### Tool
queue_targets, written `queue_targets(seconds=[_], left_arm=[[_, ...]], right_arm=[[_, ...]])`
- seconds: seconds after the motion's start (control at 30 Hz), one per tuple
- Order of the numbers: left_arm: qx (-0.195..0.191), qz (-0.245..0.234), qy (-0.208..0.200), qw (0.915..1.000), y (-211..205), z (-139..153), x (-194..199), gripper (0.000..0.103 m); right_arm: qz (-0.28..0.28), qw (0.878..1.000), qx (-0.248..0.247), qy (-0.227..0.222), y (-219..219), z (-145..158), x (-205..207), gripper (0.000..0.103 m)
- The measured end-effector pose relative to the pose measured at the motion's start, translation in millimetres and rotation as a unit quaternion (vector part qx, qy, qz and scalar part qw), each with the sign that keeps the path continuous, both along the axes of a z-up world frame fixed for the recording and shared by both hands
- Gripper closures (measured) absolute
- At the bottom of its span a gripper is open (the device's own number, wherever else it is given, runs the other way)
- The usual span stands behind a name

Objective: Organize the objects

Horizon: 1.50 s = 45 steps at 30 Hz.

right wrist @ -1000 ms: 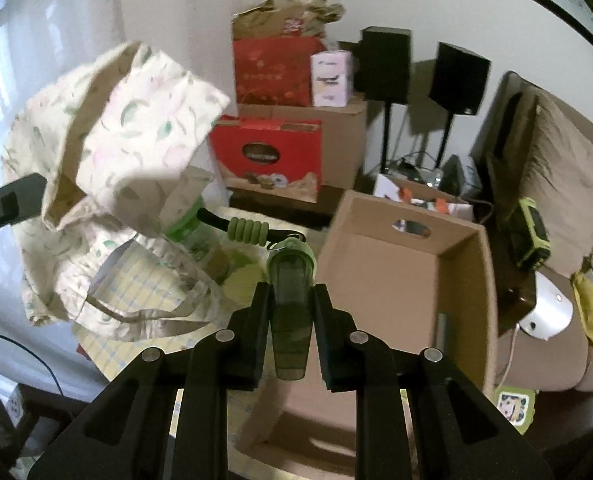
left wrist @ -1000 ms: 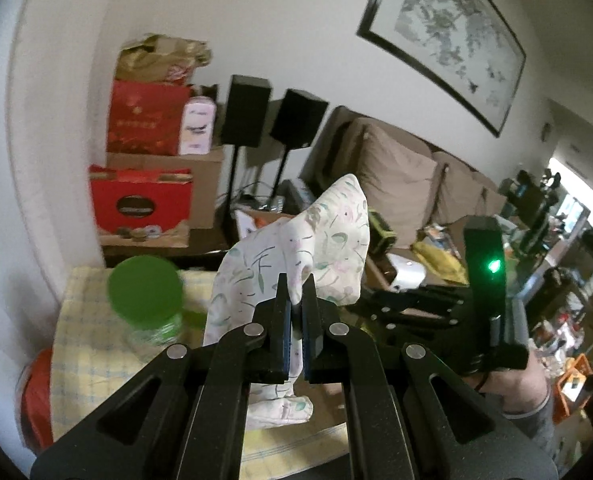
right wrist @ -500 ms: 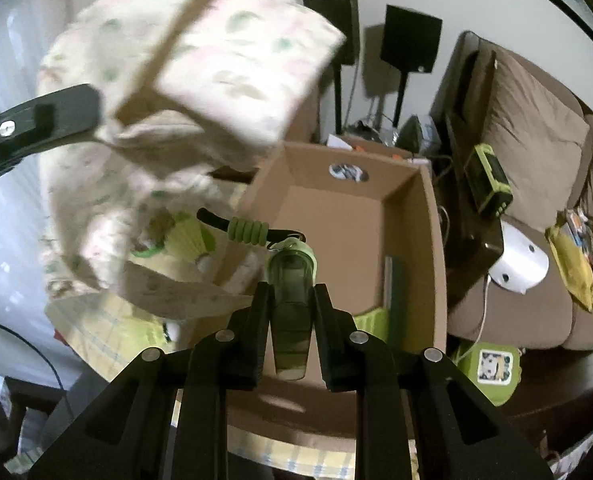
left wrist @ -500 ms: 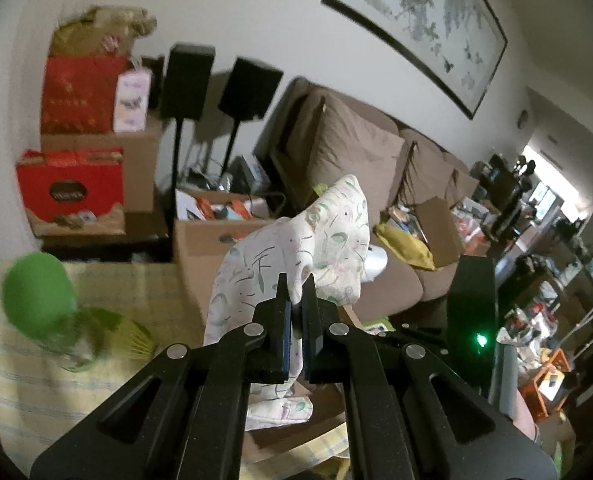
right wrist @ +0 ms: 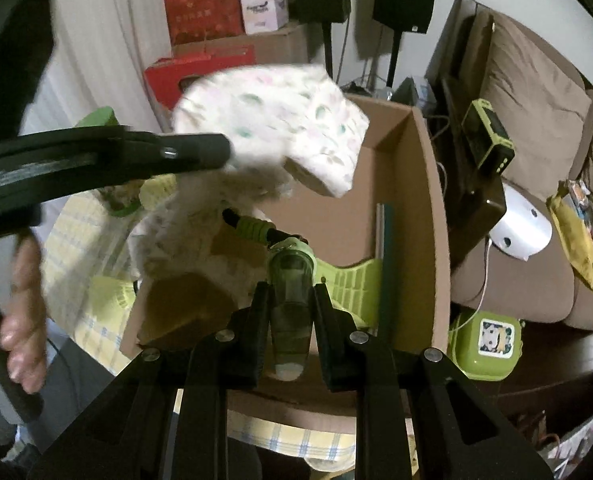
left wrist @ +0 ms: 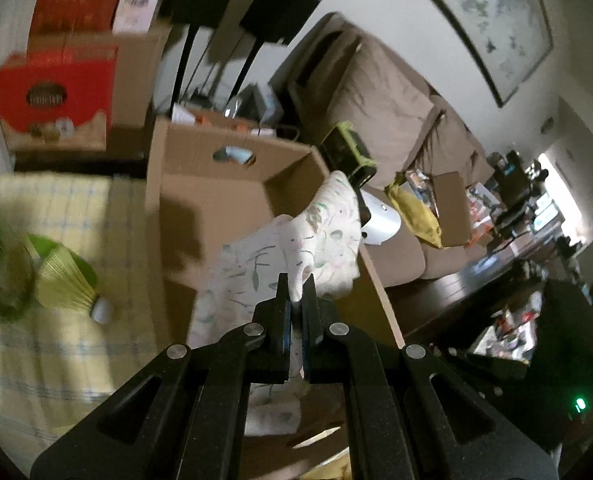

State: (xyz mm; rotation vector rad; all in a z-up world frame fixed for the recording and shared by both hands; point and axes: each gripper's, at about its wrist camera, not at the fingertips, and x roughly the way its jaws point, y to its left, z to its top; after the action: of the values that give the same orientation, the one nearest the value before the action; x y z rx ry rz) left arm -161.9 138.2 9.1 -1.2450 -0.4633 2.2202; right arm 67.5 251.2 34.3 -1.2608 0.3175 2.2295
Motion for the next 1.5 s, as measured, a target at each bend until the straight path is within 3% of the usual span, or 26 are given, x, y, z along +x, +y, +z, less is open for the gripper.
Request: queue_targets(seconds=[0.1,0.27,0.3,0.37,0.43,0.53,0.8,1.07,1.2,1.5], left_arm=[[-0.002,0.000,-0.017,0.9998,7.6,-17.9,-9.9,0.099],[-0.054,-0.015,-0.033,0.9979,24.0,-39.0,-25.5,0.097],[-0.062,-0.020,-0.037,0.9972,25.6,-40.3,-26.9,0.093],[-0.058,-0.027,-0.039,0.9972,23.9,-38.4,-27.1,0.079],[-0.045,-0.028,-0.030,0.9981,17.1,-30.0,-24.0,0.052],[-0.037,-0.015,-0.005,0.9992,3.9,-13.1,-18.3,0.029],[-0.038,-0.009,0.012,0.9992,-25.5,9.4,-7.0,0.029],[-0.070,-0.017,0.032,0.9969,-34.4,13.4,19.2,0.029],[-0.078,-0.018,0.042,0.9959,-43.5,16.9,30.1,0.029],[-0.098,0.008,0.057,0.9935,-74.9,22.7,40.8,0.021]], right_arm=[[-0.001,1.000,-0.003,-0.005,-0.5,-4.0,0.2,0.083],[-0.003,1.000,-0.009,-0.009,1.2,-8.9,-0.3,0.083],[-0.002,1.000,-0.011,-0.011,1.9,-10.3,-1.2,0.083],[0.000,1.000,-0.014,-0.012,2.4,-12.7,-3.0,0.083],[0.003,1.000,-0.016,-0.014,2.9,-15.3,-5.4,0.083],[0.008,1.000,-0.018,-0.021,4.0,-20.9,-10.5,0.083],[0.008,0.998,-0.050,-0.030,14.6,-36.6,-22.9,0.083],[-0.005,0.998,-0.054,-0.040,26.8,-44.9,-43.2,0.082],[-0.022,0.998,-0.060,-0.024,31.7,-46.9,-46.8,0.067],[-0.020,0.999,-0.024,-0.009,19.1,-28.5,-43.2,0.064]])
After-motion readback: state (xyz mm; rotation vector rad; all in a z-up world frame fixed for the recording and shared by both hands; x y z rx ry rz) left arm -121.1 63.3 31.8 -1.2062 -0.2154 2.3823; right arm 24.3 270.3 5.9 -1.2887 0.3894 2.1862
